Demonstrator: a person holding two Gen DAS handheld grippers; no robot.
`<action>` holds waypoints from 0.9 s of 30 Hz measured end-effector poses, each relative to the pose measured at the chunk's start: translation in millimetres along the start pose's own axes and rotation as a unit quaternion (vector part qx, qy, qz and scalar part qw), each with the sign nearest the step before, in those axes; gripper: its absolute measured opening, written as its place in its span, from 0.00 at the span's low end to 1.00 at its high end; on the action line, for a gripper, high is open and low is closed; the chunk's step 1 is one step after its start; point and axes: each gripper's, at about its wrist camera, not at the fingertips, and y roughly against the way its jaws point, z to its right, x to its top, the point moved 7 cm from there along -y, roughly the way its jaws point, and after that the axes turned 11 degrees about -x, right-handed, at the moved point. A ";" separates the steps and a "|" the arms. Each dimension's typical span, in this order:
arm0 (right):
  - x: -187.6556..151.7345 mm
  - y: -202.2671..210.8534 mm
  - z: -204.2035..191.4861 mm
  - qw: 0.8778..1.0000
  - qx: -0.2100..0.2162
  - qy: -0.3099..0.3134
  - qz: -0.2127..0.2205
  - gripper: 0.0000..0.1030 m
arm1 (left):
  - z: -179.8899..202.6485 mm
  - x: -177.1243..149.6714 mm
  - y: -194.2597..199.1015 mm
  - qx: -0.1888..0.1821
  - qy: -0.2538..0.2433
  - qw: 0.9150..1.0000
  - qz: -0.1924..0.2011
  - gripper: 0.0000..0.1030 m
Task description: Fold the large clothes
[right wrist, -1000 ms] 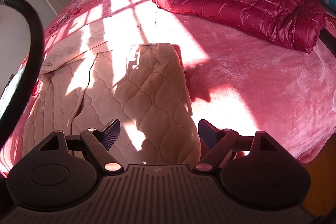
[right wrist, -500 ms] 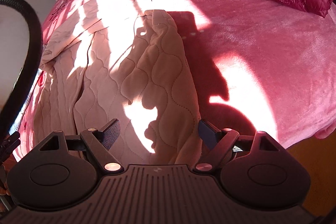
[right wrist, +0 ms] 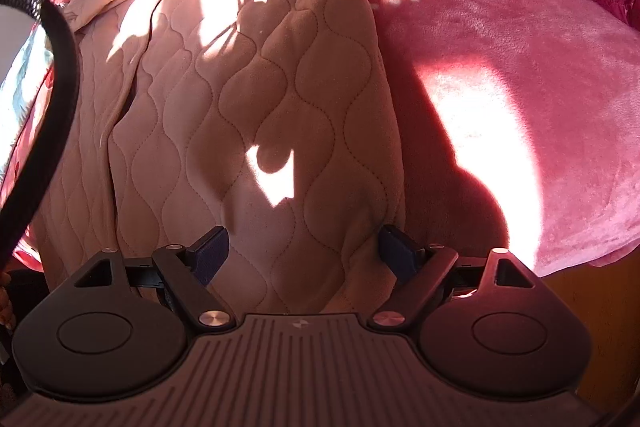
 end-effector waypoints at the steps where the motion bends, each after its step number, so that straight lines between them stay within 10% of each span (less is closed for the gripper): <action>1: -0.9 -1.9 -1.9 1.000 -0.002 0.005 -0.005 1.00 | 1.0 -1.6 -1.4 -0.005 -0.001 1.000 -0.004 0.73; 11: -6.4 -13.9 -15.3 0.998 0.006 0.045 -0.041 1.00 | 18.3 -18.3 -16.8 -0.044 -0.024 0.997 -0.057 0.72; 19: -10.0 -13.6 -17.5 0.997 0.024 0.054 -0.046 0.92 | 25.9 -23.0 -17.3 -0.073 -0.029 0.994 -0.075 0.51; 27: -10.5 -2.8 -3.9 1.000 -0.022 0.017 0.004 0.91 | 28.5 -24.0 -25.6 -0.070 -0.032 0.994 -0.080 0.61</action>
